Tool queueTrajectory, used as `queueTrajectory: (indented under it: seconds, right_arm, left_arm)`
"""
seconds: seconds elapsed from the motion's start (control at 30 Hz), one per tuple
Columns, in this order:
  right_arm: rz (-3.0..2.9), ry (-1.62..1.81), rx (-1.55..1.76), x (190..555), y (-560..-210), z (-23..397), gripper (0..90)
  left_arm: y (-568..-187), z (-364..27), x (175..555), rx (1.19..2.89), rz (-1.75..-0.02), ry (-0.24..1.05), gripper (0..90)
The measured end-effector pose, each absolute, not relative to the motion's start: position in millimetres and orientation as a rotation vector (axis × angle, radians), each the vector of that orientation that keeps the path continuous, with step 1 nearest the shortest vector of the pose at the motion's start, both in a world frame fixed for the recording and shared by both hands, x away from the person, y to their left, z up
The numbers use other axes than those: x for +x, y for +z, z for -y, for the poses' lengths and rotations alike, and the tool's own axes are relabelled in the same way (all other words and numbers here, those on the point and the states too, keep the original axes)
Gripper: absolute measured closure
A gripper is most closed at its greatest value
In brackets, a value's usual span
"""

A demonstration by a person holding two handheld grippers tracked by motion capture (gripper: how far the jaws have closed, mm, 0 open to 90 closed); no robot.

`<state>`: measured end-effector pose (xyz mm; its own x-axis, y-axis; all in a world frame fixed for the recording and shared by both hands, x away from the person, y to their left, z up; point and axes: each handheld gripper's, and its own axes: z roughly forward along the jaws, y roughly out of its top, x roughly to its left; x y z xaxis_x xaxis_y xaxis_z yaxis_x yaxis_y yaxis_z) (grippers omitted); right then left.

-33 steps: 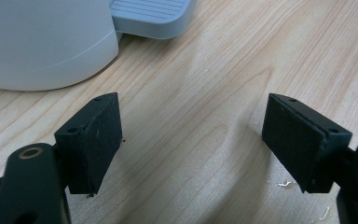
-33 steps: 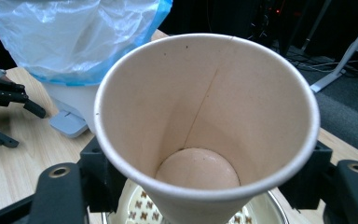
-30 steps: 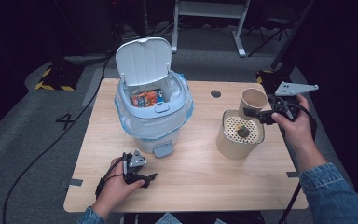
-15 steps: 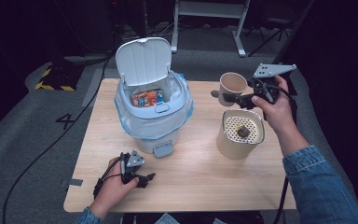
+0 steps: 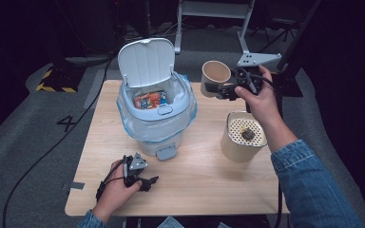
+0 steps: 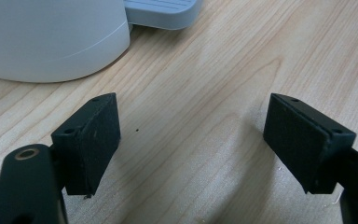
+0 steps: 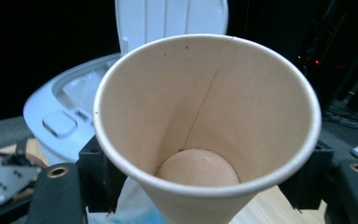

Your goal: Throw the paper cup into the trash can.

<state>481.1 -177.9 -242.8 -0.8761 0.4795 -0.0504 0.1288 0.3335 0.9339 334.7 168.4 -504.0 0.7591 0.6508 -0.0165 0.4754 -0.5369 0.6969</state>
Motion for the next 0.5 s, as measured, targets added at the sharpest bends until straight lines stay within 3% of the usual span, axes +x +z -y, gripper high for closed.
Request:
queueTrajectory:
  seconds: [0.5]
  right_arm:
    - [-2.308,1.589,0.509,492.0,-243.0,109.8,28.2]
  left_arm:
    - [-504.1,-167.5,336.0,2.247,-0.829,0.312,18.4]
